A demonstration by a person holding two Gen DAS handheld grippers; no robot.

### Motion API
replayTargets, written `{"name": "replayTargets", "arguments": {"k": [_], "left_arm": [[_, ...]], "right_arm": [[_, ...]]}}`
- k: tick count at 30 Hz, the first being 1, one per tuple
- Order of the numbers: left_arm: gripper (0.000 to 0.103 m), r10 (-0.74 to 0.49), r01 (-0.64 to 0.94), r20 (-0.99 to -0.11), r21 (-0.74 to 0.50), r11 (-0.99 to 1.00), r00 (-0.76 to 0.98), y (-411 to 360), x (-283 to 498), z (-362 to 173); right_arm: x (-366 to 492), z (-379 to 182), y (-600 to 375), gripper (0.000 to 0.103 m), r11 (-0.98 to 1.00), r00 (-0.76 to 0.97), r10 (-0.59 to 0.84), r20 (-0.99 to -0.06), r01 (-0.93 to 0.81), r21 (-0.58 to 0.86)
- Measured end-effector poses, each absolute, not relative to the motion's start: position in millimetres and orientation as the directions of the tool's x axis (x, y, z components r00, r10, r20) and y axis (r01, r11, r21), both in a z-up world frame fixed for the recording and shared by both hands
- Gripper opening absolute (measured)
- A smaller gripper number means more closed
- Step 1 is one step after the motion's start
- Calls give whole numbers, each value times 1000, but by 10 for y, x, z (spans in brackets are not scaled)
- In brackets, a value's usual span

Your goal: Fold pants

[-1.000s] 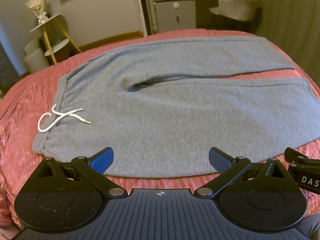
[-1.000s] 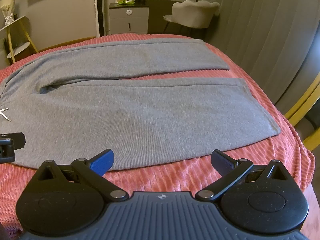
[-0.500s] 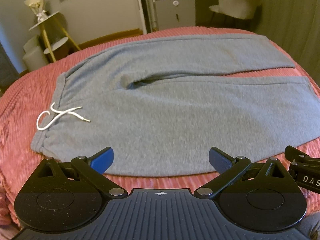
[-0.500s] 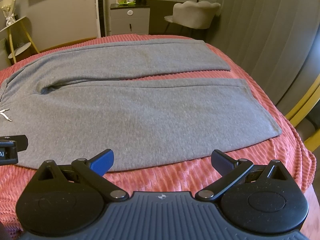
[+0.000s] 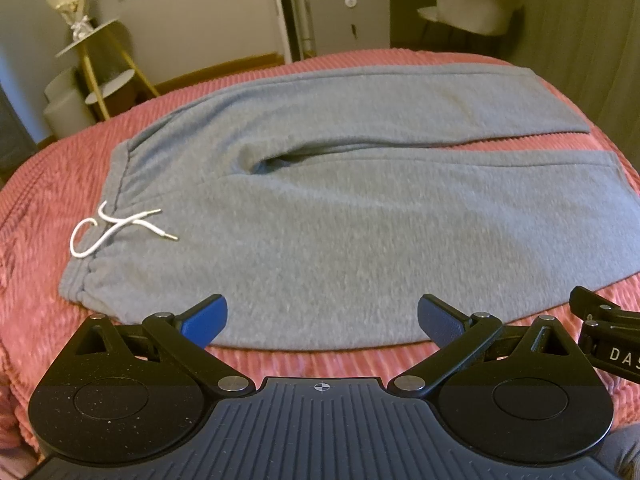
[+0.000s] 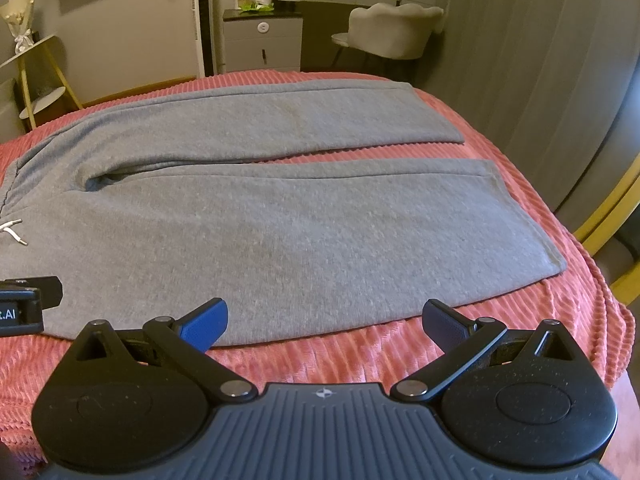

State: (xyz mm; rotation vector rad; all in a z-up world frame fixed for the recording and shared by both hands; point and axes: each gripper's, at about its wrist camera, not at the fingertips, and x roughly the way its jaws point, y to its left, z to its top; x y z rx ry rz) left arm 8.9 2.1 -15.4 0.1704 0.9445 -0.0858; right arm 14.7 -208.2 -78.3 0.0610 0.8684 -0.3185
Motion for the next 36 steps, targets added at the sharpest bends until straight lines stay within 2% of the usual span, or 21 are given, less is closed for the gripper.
{"name": "replayTargets", "arguments": {"k": [36], "left_arm": [[103, 7, 143, -817, 109, 984, 577, -23, 188, -296]], "right_arm": [[282, -886, -2200, 103, 960, 627, -188, -756, 281, -6]]}}
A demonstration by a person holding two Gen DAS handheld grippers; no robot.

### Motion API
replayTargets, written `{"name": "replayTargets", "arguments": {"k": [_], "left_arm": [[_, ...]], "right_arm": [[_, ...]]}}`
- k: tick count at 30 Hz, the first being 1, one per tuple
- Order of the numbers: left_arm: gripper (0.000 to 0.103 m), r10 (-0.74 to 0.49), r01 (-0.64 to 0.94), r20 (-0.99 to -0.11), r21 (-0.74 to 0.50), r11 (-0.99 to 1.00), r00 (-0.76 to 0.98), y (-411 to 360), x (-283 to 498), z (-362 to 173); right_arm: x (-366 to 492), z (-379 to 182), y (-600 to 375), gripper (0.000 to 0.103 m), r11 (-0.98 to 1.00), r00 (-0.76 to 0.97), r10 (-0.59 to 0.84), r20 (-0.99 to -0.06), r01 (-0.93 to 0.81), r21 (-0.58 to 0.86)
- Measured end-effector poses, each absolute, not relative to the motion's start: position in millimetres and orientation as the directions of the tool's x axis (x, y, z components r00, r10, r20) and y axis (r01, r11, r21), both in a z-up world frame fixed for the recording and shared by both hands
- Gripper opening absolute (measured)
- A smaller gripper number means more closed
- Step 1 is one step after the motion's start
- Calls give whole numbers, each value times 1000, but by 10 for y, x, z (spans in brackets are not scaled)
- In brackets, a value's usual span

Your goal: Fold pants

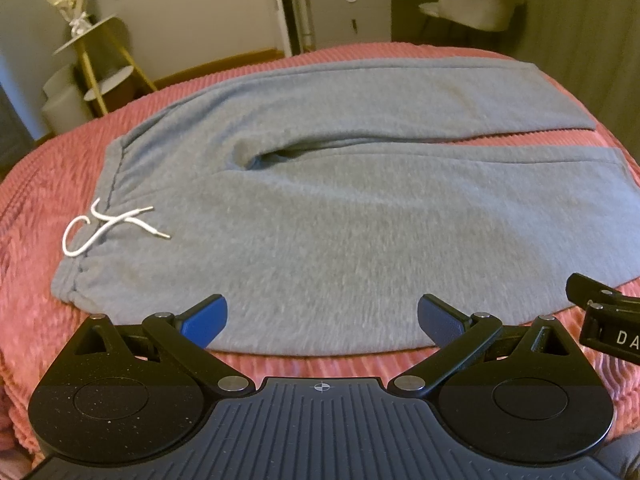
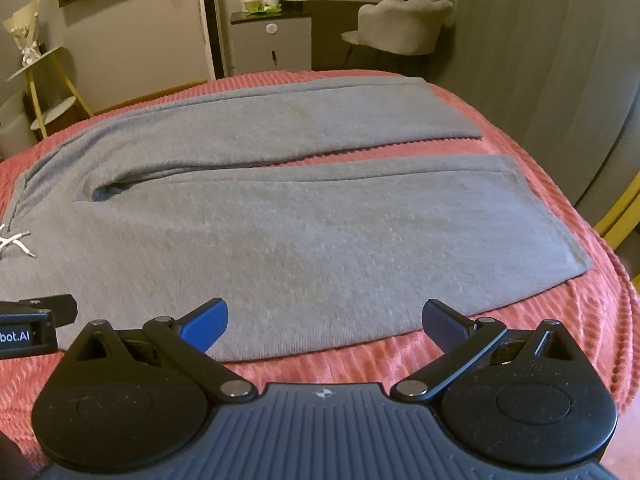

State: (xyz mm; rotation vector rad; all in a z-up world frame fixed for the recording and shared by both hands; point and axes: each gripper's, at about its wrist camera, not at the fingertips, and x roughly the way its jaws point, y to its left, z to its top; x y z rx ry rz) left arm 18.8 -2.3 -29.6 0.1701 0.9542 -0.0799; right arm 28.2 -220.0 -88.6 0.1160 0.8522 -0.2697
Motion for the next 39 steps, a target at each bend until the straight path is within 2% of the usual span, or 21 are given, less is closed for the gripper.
{"name": "replayTargets", "arguments": {"k": [10, 14, 18, 22, 26, 33, 39], "left_arm": [[103, 35, 118, -828, 122, 985, 560, -59, 429, -508], [103, 38, 93, -838, 106, 990, 544, -46, 612, -559], [103, 66, 4, -818, 83, 997, 571, 26, 898, -474], [103, 168, -131, -776, 111, 985, 608, 86, 1331, -359], [103, 228, -267, -739, 67, 961, 634, 243, 1670, -379], [103, 338, -363, -718, 127, 923, 609, 598, 1986, -789], [103, 321, -369, -743, 107, 923, 587, 725, 2231, -1013]], "right_arm": [[434, -1031, -2362, 103, 948, 661, -197, -724, 318, 32], [611, -1142, -2449, 103, 952, 634, -182, -752, 306, 28], [898, -1190, -2643, 103, 954, 632, -124, -765, 289, 84], [1518, -1137, -2885, 103, 939, 630, -165, -759, 335, 74], [2341, -1089, -3057, 103, 937, 664, -149, -733, 331, 110], [3952, -1279, -3232, 103, 925, 669, -241, -703, 378, 43], [5064, -1613, -3607, 103, 857, 619, -220, -754, 492, 154]]}}
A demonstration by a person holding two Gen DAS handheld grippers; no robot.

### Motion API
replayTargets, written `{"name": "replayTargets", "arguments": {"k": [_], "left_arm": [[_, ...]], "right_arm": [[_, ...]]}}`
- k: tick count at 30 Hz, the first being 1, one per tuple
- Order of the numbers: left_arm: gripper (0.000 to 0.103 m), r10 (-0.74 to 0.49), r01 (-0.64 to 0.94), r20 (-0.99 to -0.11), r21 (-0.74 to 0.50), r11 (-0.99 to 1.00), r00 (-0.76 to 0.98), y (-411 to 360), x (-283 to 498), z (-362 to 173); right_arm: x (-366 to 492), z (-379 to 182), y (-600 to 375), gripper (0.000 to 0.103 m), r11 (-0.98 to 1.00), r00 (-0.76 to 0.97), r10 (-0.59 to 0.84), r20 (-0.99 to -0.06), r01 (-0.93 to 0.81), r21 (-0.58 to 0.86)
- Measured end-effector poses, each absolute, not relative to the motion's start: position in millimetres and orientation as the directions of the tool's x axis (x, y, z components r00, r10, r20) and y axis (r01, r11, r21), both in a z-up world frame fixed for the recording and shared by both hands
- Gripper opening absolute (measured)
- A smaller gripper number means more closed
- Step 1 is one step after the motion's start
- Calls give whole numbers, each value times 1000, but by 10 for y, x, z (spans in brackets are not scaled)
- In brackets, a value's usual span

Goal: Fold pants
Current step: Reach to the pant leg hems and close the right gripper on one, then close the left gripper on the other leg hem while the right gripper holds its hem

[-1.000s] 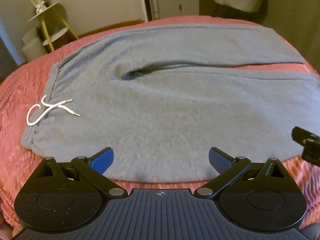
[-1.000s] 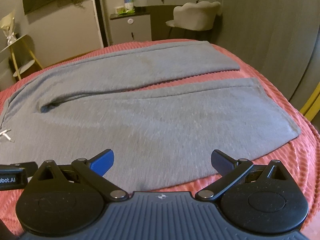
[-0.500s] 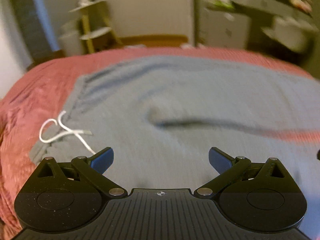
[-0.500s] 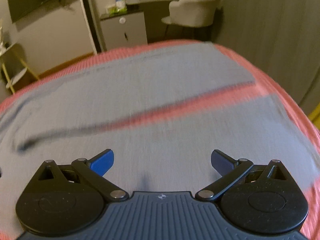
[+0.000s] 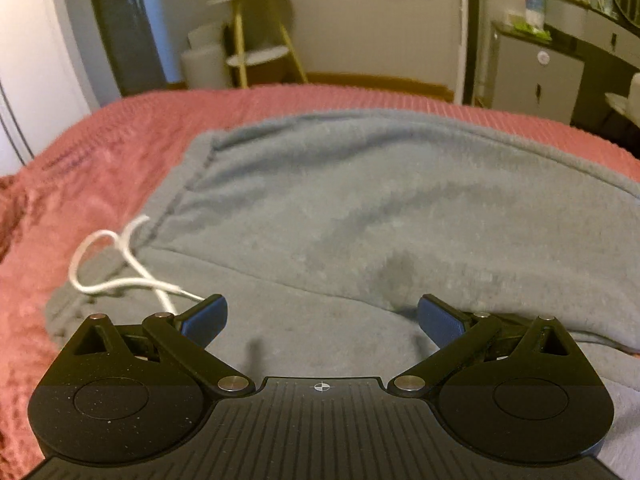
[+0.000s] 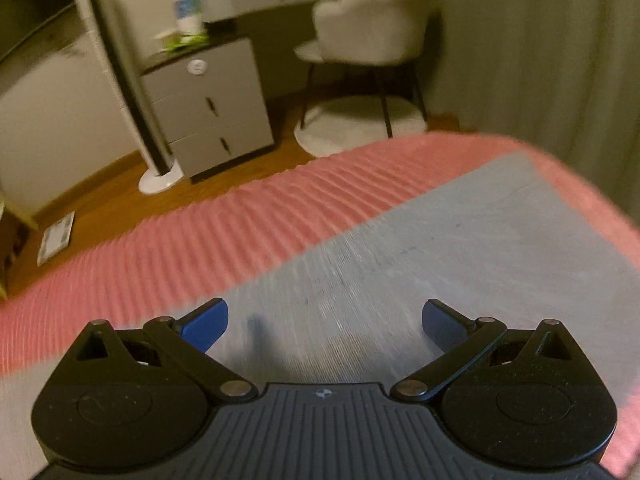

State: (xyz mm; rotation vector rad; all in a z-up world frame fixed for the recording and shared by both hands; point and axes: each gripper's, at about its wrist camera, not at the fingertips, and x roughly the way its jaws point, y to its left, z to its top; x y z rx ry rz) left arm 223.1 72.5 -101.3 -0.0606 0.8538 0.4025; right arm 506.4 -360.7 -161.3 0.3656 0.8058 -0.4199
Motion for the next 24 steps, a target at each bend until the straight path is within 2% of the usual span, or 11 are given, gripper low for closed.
{"name": "replayTargets", "arguments": {"k": [5, 7, 8, 10, 11, 12, 13, 15, 17, 20, 24], "left_arm": [[103, 297, -328, -768, 121, 937, 567, 656, 2378, -1188], [103, 289, -319, -777, 120, 940, 559, 641, 2403, -1240], [103, 283, -317, -782, 116, 941, 555, 644, 2417, -1263], [103, 273, -313, -796, 112, 943, 540, 673, 2448, -1317], [103, 273, -317, -800, 110, 942, 534, 676, 2447, -1332], [103, 272, -319, -803, 108, 942, 531, 673, 2433, -1341], [103, 270, -319, -806, 107, 942, 527, 666, 2419, -1348], [103, 267, -312, -812, 111, 944, 520, 645, 2387, -1353], [103, 270, -304, -808, 119, 945, 525, 623, 2341, -1310], [103, 265, -313, -777, 93, 945, 570, 624, 2227, -1166], [103, 176, -309, -752, -39, 950, 635, 728, 2094, -1006]], "right_arm": [[5434, -1859, -3814, 102, 740, 583, -207, -785, 618, 264], [5479, -1905, -3803, 101, 740, 585, -224, -779, 622, 254], [5508, -1928, -3773, 95, 752, 571, -235, -787, 619, 224], [5509, -1931, -3712, 69, 788, 529, -286, -799, 605, 118], [5476, -1912, -3699, 51, 796, 527, -305, -794, 599, 91], [5448, -1916, -3721, 41, 800, 530, -303, -792, 593, 90], [5394, -1917, -3762, 36, 804, 536, -284, -795, 585, 107], [5327, -1875, -3818, 12, 814, 544, -241, -803, 565, 138], [5181, -1750, -3892, 8, 800, 573, -173, -801, 556, 225], [4784, -1537, -3929, 6, 809, 654, -102, -750, 493, 320], [3846, -1397, -3836, 6, 816, 736, -31, -676, 410, 408]]}}
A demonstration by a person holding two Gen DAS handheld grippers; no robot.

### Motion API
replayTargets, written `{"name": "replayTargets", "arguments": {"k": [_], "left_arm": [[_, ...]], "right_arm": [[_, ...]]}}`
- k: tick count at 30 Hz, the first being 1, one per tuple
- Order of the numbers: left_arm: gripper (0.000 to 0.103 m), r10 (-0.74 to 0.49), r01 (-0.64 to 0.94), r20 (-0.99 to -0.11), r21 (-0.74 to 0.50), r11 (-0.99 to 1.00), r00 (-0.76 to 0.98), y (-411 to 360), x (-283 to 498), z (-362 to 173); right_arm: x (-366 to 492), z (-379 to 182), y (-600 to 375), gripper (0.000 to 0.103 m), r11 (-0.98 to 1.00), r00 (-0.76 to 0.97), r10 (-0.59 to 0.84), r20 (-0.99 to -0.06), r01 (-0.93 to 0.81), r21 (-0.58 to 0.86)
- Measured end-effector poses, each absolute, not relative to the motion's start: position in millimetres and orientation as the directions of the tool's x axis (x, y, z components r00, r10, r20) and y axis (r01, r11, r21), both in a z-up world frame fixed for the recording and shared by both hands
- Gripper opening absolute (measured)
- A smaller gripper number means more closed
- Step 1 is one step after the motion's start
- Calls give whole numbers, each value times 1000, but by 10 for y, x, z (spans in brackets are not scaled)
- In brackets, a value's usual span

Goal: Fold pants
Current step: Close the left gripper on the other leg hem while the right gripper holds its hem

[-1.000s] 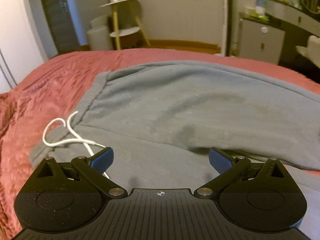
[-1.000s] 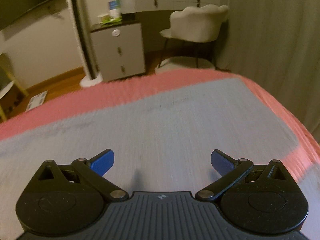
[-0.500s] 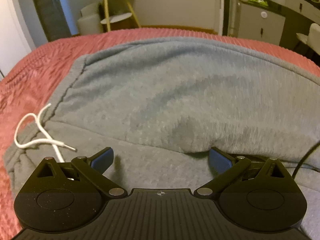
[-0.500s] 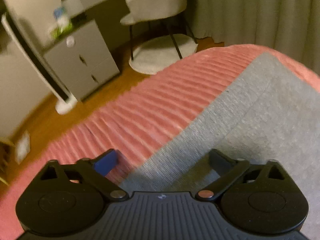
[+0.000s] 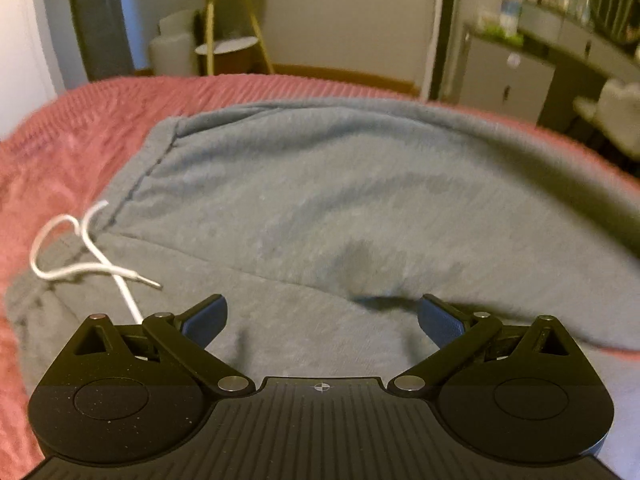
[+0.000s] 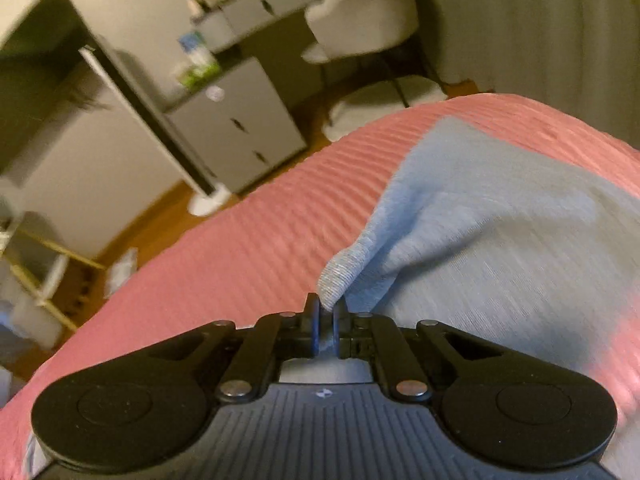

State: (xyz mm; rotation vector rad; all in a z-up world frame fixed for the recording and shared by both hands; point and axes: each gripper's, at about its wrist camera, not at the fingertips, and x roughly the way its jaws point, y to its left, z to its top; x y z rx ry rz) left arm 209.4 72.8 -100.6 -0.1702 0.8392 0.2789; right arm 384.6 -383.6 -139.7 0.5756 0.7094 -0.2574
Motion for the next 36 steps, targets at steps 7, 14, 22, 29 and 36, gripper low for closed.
{"name": "replayTargets", "arguments": {"k": [7, 14, 22, 29, 36], "left_arm": [[103, 108, -308, -708, -160, 938, 698, 965, 2060, -950], [103, 138, -268, -769, -44, 963, 624, 1221, 2658, -867], [103, 105, -293, -820, -79, 953, 562, 1223, 3628, -740], [103, 72, -270, -866, -75, 960, 494, 1084, 4223, -983], [56, 40, -339, -889, -133, 932, 457, 1286, 4327, -1267]], "right_arm": [[2004, -1875, -3356, 6, 779, 723, -90, -684, 480, 404], [1823, -2148, -3386, 18, 798, 771, -80, -631, 429, 423], [1883, -2145, -3144, 100, 888, 810, 36, -585, 242, 391], [1854, -2193, -3248, 100, 846, 839, 80, -538, 228, 482], [1920, -2194, -3211, 101, 864, 824, 85, -560, 219, 454]]}}
